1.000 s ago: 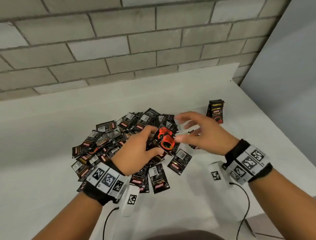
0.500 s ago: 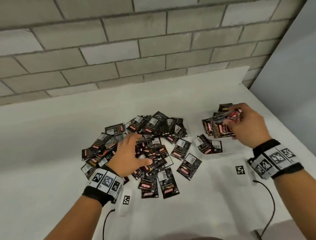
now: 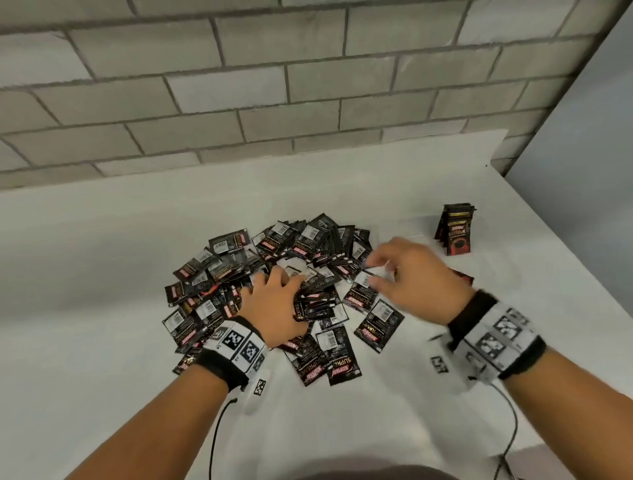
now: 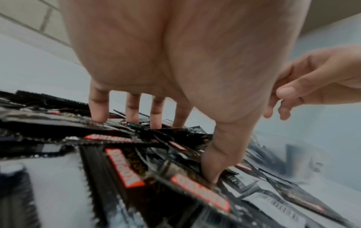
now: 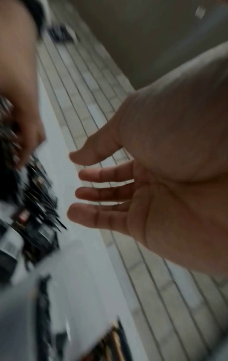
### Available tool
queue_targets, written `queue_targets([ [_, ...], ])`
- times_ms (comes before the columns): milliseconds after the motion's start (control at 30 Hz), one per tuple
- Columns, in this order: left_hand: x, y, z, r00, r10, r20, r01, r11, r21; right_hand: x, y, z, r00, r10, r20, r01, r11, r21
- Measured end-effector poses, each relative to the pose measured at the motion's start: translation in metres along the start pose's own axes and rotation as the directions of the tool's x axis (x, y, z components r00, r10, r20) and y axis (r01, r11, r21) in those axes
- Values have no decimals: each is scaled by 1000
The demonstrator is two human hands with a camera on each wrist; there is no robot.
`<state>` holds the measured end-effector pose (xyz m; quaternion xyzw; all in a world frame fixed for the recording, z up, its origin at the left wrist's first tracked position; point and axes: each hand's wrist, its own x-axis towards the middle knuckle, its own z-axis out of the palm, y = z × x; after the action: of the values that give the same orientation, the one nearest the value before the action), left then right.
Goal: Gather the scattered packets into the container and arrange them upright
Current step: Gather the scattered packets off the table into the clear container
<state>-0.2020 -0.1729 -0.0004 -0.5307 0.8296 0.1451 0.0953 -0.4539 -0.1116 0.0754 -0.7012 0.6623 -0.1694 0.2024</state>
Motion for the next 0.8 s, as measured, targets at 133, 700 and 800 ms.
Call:
queue_targets([
  [133, 0, 0, -5, 999, 46, 19, -45, 998, -43, 0, -24, 49, 967, -1, 256, 52, 979, -195],
  [700, -27, -25, -7, 980, -66, 188, 92, 986, -137, 30, -28, 87, 932, -190, 309, 293, 895, -335],
  [800, -29, -20, 1, 982, -62, 176, 72, 996, -53, 25, -32, 75, 954, -152, 257, 222, 936, -273],
])
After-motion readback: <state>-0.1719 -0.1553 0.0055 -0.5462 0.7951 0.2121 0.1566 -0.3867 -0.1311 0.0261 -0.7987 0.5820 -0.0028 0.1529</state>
